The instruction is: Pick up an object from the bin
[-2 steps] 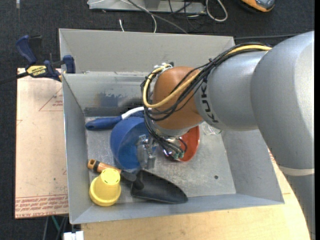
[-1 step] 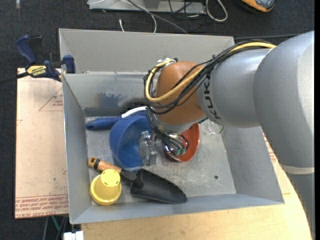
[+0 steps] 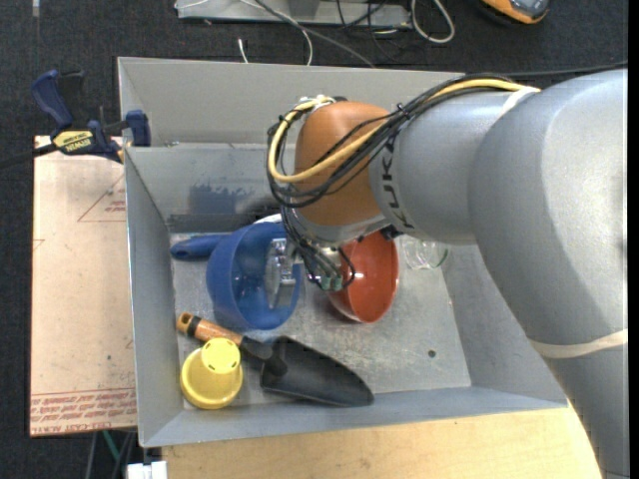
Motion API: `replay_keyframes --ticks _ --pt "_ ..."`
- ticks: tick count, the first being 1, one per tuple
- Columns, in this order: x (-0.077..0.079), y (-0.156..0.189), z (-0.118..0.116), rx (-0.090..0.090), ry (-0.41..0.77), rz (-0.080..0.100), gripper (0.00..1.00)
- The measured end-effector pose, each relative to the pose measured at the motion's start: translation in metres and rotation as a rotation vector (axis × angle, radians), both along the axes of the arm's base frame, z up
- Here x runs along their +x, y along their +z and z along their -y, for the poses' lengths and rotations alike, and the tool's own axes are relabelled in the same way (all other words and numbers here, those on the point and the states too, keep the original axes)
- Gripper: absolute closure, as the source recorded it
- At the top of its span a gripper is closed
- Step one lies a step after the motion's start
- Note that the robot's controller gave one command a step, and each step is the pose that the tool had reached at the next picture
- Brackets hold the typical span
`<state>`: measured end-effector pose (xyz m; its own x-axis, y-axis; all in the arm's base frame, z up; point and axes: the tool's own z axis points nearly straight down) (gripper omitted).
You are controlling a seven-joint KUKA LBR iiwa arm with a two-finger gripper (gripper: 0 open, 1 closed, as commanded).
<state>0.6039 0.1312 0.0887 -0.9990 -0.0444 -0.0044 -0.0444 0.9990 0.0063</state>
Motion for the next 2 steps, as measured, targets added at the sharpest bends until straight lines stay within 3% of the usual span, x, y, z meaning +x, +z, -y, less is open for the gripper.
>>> replay_keyframes --ticks 1,2 --pt "-0.0898 -0.0149 0.0045 0.001 0.232 0.023 1.00" --pt "-0.0898 -0.0149 0.0046 0.001 0.231 0.023 1.00"
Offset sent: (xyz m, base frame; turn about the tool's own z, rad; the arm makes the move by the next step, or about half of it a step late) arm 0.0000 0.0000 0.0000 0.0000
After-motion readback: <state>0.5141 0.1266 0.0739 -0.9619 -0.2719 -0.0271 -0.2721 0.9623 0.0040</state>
